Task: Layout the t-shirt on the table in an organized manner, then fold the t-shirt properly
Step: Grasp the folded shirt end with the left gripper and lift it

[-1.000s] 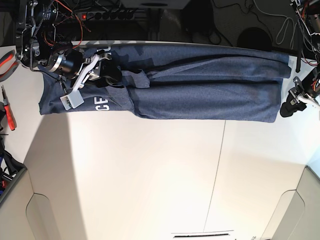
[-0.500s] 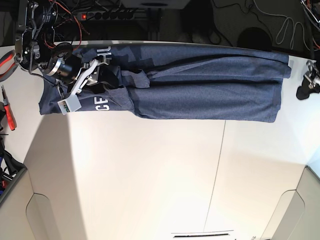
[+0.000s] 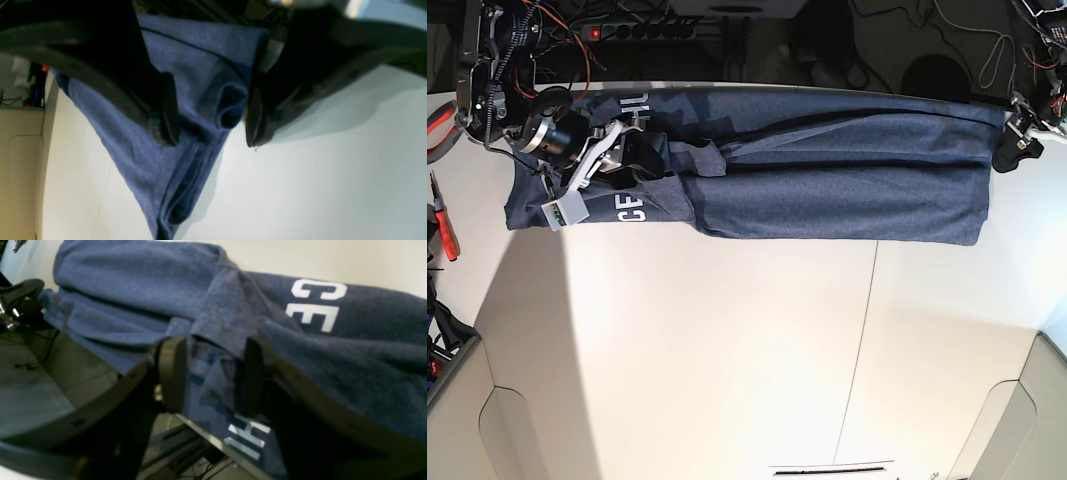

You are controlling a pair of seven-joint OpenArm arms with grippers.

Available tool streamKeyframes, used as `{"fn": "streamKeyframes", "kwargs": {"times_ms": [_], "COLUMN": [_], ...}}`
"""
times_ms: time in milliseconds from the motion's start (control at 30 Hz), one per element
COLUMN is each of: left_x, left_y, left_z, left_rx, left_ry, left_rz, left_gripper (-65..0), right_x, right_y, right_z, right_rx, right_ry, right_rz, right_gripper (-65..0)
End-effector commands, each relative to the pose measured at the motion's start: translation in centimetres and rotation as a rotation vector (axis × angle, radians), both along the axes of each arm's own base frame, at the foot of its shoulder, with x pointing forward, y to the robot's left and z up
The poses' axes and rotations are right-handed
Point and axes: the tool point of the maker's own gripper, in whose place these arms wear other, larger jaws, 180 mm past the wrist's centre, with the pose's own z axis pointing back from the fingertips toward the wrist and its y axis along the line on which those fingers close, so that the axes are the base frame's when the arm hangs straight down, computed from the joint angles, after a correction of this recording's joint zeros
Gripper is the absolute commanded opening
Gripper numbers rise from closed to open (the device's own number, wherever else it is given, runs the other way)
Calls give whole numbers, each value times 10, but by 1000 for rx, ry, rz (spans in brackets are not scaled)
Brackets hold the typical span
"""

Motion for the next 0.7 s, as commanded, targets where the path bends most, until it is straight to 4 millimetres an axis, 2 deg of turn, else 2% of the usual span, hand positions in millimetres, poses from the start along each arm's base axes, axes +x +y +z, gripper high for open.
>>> {"fn": "streamKeyframes", "kwargs": {"times_ms": [0, 167, 333, 667], "left_x": [9, 11, 10, 9], "left_y": [11, 6, 14, 17], "left_z": [14, 10, 6, 4], "left_rx": [38, 46, 119, 146], "left_ry": [-42, -35, -16, 1], "left_rz": [-1, -23, -20, -30], "left_gripper": [-293, -293, -293, -293], "right_x": [8, 8, 8, 8], "right_y": [1, 1, 1, 1], "right_z": [11, 11, 11, 11], "right_rx": [18, 18, 18, 18], "right_ry": [-44, -44, -44, -43], "right_rz": [-3, -3, -3, -3], "right_gripper": [-372, -372, -372, -372]}}
